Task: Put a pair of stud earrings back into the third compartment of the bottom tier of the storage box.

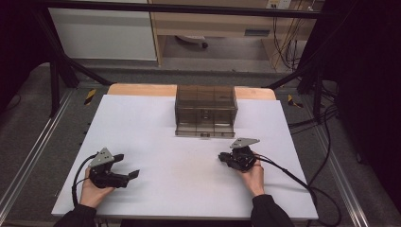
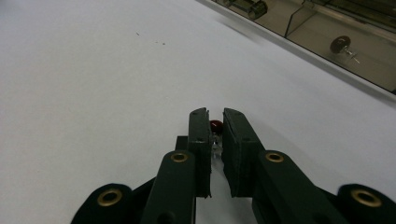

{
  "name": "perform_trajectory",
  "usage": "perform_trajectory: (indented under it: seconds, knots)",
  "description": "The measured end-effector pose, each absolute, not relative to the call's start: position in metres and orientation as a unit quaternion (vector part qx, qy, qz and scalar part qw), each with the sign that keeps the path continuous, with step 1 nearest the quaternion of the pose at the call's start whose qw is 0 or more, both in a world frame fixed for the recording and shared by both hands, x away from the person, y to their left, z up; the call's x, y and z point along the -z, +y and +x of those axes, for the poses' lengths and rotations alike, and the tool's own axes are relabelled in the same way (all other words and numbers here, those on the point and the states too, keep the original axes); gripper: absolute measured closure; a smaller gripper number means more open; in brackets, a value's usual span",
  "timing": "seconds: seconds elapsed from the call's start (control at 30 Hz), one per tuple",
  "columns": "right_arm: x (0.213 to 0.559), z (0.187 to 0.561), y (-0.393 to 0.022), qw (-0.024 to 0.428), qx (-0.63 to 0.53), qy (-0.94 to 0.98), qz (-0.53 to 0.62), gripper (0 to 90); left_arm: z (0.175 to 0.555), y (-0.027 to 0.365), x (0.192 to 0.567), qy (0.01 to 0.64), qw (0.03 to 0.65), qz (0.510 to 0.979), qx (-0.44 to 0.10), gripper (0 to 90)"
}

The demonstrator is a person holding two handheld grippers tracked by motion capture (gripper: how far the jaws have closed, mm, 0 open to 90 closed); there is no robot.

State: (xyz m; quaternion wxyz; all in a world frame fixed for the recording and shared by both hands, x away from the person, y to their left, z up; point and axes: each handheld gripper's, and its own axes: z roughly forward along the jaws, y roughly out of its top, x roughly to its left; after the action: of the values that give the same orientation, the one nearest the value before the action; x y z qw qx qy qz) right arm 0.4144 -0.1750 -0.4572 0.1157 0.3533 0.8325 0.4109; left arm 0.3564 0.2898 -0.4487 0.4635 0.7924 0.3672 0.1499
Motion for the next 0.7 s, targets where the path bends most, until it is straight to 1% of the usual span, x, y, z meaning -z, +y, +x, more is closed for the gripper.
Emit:
perform_trajectory:
  seconds: [0.7]
  knots:
    - [0.442,0.41,-0.183,0.121,-0.424,0.825,0.353,82.5,0.356,0.29,0.449,0.366,0.463,0.793,-0.15,4.6]
